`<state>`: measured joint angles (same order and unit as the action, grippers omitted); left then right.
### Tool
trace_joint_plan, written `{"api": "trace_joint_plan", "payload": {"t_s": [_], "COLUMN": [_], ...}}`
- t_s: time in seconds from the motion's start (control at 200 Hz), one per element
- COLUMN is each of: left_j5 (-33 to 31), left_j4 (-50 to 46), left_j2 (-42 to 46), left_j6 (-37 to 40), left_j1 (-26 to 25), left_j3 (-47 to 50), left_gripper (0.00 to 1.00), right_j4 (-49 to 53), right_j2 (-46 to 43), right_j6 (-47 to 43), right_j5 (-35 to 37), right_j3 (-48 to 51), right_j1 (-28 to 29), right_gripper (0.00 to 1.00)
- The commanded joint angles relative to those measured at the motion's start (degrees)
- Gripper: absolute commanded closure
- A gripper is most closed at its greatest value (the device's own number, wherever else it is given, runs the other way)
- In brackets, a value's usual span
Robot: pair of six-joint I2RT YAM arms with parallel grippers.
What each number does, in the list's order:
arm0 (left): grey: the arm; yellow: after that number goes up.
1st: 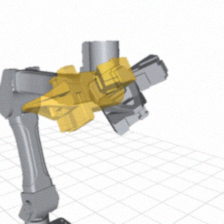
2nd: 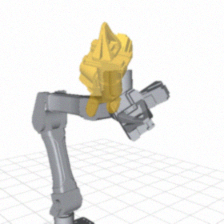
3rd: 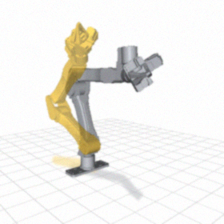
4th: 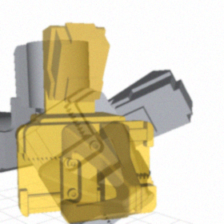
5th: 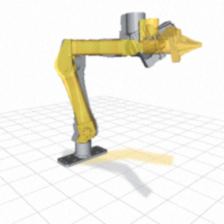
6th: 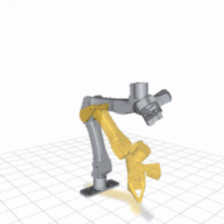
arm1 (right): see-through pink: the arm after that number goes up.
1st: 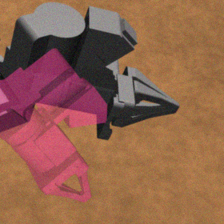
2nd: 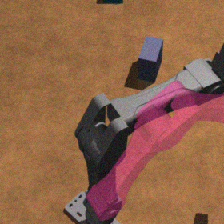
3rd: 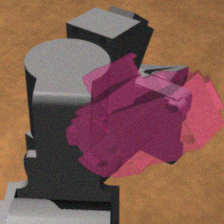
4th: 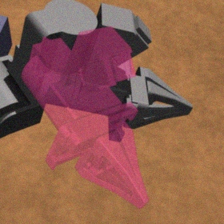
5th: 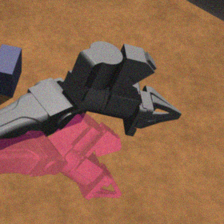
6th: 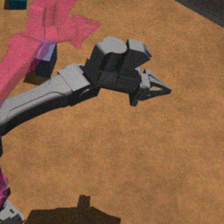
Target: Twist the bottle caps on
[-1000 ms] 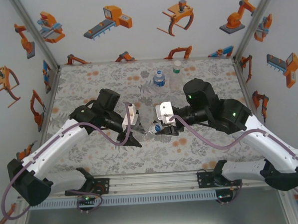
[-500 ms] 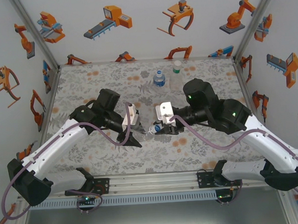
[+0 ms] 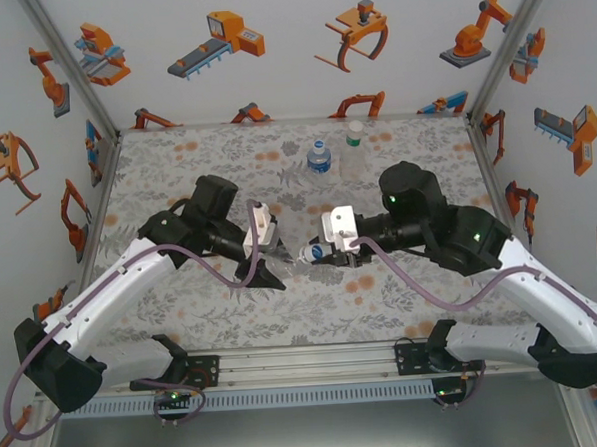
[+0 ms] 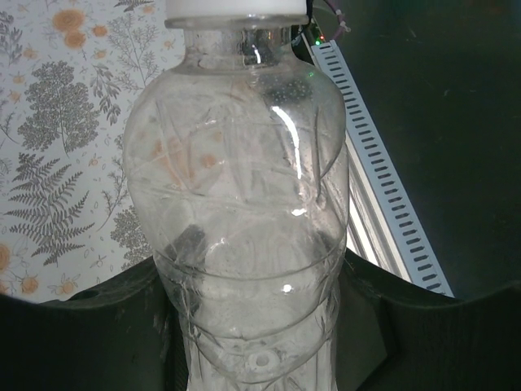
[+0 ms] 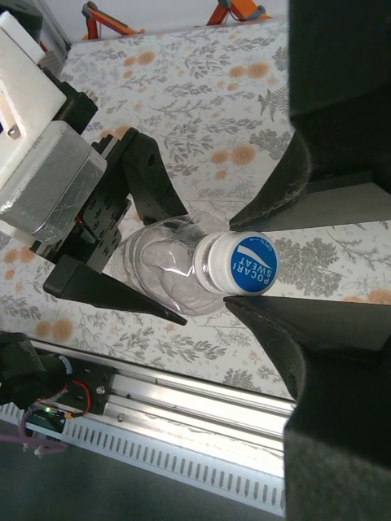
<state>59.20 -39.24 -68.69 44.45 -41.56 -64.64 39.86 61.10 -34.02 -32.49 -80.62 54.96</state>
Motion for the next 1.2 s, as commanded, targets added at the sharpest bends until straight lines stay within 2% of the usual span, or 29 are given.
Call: {"api": "trace_joint_plan", "payload": {"t_s": [0.0,0.2,0.36,0.466,0.626,0.751,0.931,1.061,1.192], "left_j5": [3.90,3.27,1.43,-1.08,-5.97,-8.99,-10.22,-11.88,-15.88], "left_j4": [3.55,5.63,7.13,9.42,11.32,13.06,15.71,16.11,18.07], "left_j2": [1.53,1.36,1.53,2.40,3.74,4.40,4.89,5.05,5.88], "left_j6": [-1.75,-3.92,-4.98,-5.95,-5.89,-5.86,-6.16,-6.32,-8.18], "left_j1": [0.62,0.67,0.86,0.79,0.91,0.95,0.95,0.70,0.71], "left_j3": [-0.47,-0.49,-0.56,0.29,1.32,2.25,3.40,3.49,4.41], "left_gripper": [1.00,1.00,1.00,1.00,1.00,1.00,1.00,1.00,1.00], "right_j4": [-0.04,-4.93,-8.84,-12.81,-16.89,-19.49,-19.19,-20.51,-22.34], "right_j2": [-0.36,-1.51,-1.77,-2.54,-3.49,-2.86,0.64,1.00,0.16], "right_j6": [2.61,9.55,21.26,34.35,60.73,82.48,103.33,109.81,111.17], "right_j5": [-0.30,1.54,6.82,14.53,25.90,28.30,26.43,27.88,28.82], "right_j3": [2.09,6.02,9.01,11.74,15.67,19.01,19.36,21.80,24.09], "right_j1": [-0.03,-0.10,-0.03,-0.07,-0.09,-0.05,-0.75,-0.74,-0.74], "right_gripper": [1.00,1.00,1.00,1.00,1.00,1.00,1.00,1.00,1.00]}}
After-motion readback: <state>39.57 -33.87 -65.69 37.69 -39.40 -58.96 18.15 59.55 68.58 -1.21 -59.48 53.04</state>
